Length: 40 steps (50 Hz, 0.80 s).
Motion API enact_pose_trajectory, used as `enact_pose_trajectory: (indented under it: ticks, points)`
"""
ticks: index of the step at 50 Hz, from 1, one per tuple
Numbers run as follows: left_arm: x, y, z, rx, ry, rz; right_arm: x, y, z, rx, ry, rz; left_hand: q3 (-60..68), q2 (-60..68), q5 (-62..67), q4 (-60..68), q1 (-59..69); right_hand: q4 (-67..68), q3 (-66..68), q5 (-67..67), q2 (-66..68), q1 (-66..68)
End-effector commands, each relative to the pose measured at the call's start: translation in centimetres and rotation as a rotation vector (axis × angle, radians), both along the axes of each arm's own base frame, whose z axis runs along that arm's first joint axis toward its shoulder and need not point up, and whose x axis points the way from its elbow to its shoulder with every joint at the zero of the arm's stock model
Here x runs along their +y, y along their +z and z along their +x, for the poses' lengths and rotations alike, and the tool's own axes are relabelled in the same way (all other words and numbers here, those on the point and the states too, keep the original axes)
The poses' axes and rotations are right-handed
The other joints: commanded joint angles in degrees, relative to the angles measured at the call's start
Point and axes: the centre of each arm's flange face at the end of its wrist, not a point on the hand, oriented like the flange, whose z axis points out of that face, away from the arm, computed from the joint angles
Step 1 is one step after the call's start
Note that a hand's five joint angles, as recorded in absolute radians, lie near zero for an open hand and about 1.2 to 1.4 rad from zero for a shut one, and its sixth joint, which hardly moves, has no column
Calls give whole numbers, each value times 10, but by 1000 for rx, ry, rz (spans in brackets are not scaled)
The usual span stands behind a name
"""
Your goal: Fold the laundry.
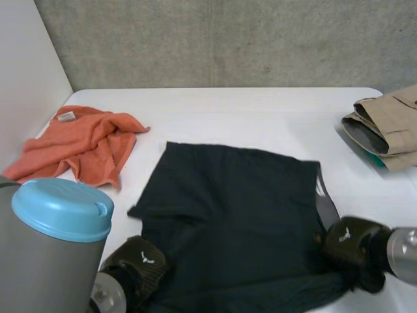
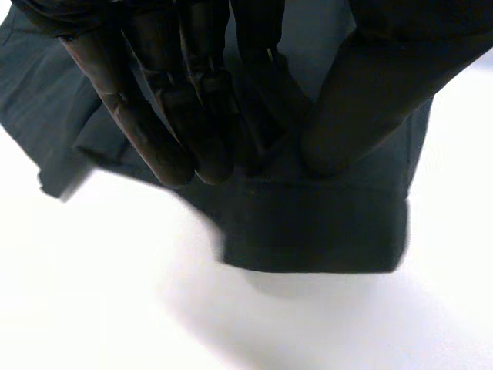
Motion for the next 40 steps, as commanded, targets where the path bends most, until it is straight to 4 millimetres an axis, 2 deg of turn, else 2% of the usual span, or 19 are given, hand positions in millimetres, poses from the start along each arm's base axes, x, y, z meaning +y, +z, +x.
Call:
enact_pose_trajectory:
  ticks: [1,6,7,10,11,14,15,20,23,24,25,26,27,29,30,33,35,37,40]
  points:
    - [-34,7,-14,-22,6,-92,-29,-11,10,-67,-56,-64,121,117,131,116,148,115,123,115,127,166]
    - [-85,25,-36,51,41,-231,-58,-5,20,-215,-193,-116,121,117,131,116,148,115,123,115,127,166]
    - [-103,35,-45,87,45,-294,-63,-4,22,-238,-216,-124,121,117,131,116,148,115,123,115,127,166]
    - [-133,44,-60,142,49,-392,-88,2,27,-352,-305,-191,121,117,131,116,148,115,123,115,127,166]
    - [-153,47,-70,165,53,-451,-104,3,29,-396,-340,-238,121,117,131,116,148,115,123,115,127,166]
    - [-181,49,-84,199,53,-536,-128,2,30,-452,-409,-317,121,117,131,116,148,115,123,115,127,166]
    - [-199,50,-91,211,59,-588,-143,-1,30,-468,-453,-368,121,117,131,116,148,115,123,115,127,166]
    - [-240,40,-106,239,79,-671,-174,-19,35,-451,-506,-494,121,117,131,116,148,115,123,115,127,166]
    - [-252,35,-117,276,79,-700,-190,-31,39,-447,-509,-571,121,117,131,116,148,115,123,115,127,166]
    - [-253,33,-120,284,76,-706,-194,-33,41,-458,-503,-594,121,117,131,116,148,18,26,18,31,69]
    - [-256,32,-121,289,76,-718,-197,-36,43,-468,-498,-610,121,117,131,116,148,-138,-129,-138,-125,-87]
    - [-259,31,-125,309,80,-733,-202,-44,48,-480,-477,-638,121,117,131,116,148,-531,-522,-530,-518,-480]
    - [-261,33,-126,321,79,-744,-204,-46,51,-492,-467,-652,68,64,78,63,95,-585,-577,-585,-573,-534]
    - [-262,33,-127,332,83,-754,-207,-50,56,-505,-450,-683,-389,-393,-379,-395,-362,-585,-577,-585,-573,-534]
    - [-260,32,-129,336,85,-752,-209,-50,59,-521,-445,-709,-579,-583,-569,-584,-552,-585,-577,-585,-573,-534]
    - [-256,34,-129,346,92,-745,-212,-41,57,-537,-445,-745,-579,-583,-569,-584,-552,-585,-577,-585,-573,-534]
    - [-250,41,-125,351,105,-733,-205,-30,53,-535,-462,-732,-579,-583,-569,-584,-552,-585,-577,-585,-573,-534]
    - [-243,50,-119,358,110,-716,-195,-21,49,-524,-469,-699,-579,-583,-569,-584,-552,-585,-577,-585,-573,-534]
    - [-233,56,-112,367,115,-692,-168,-1,40,-483,-472,-604,-579,-583,-569,-584,-552,-585,-577,-585,-573,-534]
